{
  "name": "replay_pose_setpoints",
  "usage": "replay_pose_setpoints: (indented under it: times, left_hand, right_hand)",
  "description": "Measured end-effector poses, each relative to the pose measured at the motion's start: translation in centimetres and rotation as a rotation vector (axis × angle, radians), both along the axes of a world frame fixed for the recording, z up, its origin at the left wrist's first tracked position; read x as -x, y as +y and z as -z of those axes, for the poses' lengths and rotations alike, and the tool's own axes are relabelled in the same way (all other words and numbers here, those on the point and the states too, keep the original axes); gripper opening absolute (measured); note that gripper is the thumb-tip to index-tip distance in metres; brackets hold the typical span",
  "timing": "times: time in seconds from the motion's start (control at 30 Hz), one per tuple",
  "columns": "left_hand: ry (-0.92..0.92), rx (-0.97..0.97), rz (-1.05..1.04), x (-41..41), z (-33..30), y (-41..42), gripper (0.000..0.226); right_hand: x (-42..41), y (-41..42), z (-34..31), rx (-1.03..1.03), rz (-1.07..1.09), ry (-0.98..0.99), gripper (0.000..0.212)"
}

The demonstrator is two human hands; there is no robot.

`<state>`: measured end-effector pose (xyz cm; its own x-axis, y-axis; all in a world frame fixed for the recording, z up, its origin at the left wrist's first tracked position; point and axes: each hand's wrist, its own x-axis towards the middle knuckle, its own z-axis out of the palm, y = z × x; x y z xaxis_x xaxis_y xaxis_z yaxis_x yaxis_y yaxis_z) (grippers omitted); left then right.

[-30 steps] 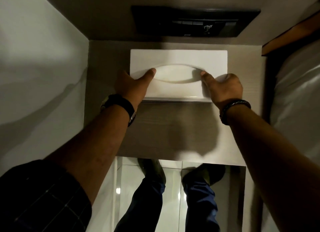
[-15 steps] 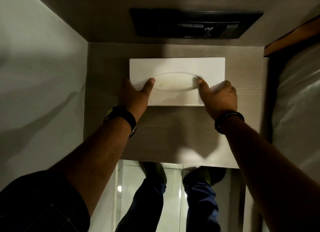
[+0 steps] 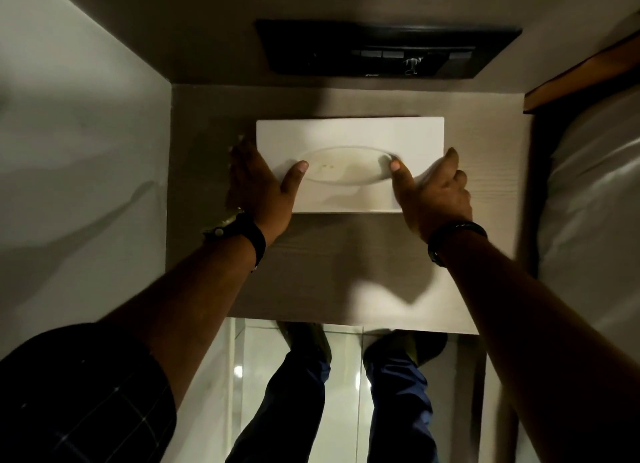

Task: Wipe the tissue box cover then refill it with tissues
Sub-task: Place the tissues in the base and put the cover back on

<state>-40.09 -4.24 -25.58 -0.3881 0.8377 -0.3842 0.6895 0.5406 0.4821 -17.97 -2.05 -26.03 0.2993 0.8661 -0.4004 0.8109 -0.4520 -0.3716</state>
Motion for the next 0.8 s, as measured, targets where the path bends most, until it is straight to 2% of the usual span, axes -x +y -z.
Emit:
replay_pose_setpoints:
  times: [0.1, 0.23, 0.4, 0.47, 0.53, 0.63, 0.7, 0.8]
  left_hand:
    - [0.240, -0.002, 0.304, 0.3, -0.8, -0.7, 0.113]
    - [0.348, -0.020, 0.653, 1.8, -0.6, -0.4, 0.138]
    - [0.417, -0.028, 0.814, 2.5, -0.4, 0.2, 0.143]
    - [0.425, -0.040, 0.822, 2.4, -0.5, 0.5, 0.143]
    - [0.436, -0.054, 0.833, 2.3, -0.5, 0.9, 0.145]
    - [0.431, -0.051, 0.831, 2.1, -0.4, 1.2, 0.147]
    - [0.419, -0.049, 0.807, 2.0, -0.3, 1.1, 0.148]
    - [0.405, -0.053, 0.775, 1.7, -0.1, 1.0, 0.150]
  right_hand:
    - [-0.2, -0.2, -0.2, -0.018, -0.029, 0.007, 0.109]
    - [-0.5, -0.9, 0.2, -0.056, -0.062, 0.007, 0.102]
    - [-0.3, -1.9, -0.5, -0.006, -0.015, 0.051, 0.099]
    - [-0.2, -1.9, -1.4, -0.003, -0.054, -0.037, 0.097]
    - [0.0, -1.4, -2.4, -0.132, -0.228, -0.214, 0.086]
    - [1.2, 0.4, -3.6, -0.385, -0.544, -0.152, 0.053]
    - [3.1, 1.5, -3.2, -0.357, -0.791, -0.139, 0.038]
    - [5.1, 3.2, -2.3, -0.213, -0.963, -0.184, 0.039]
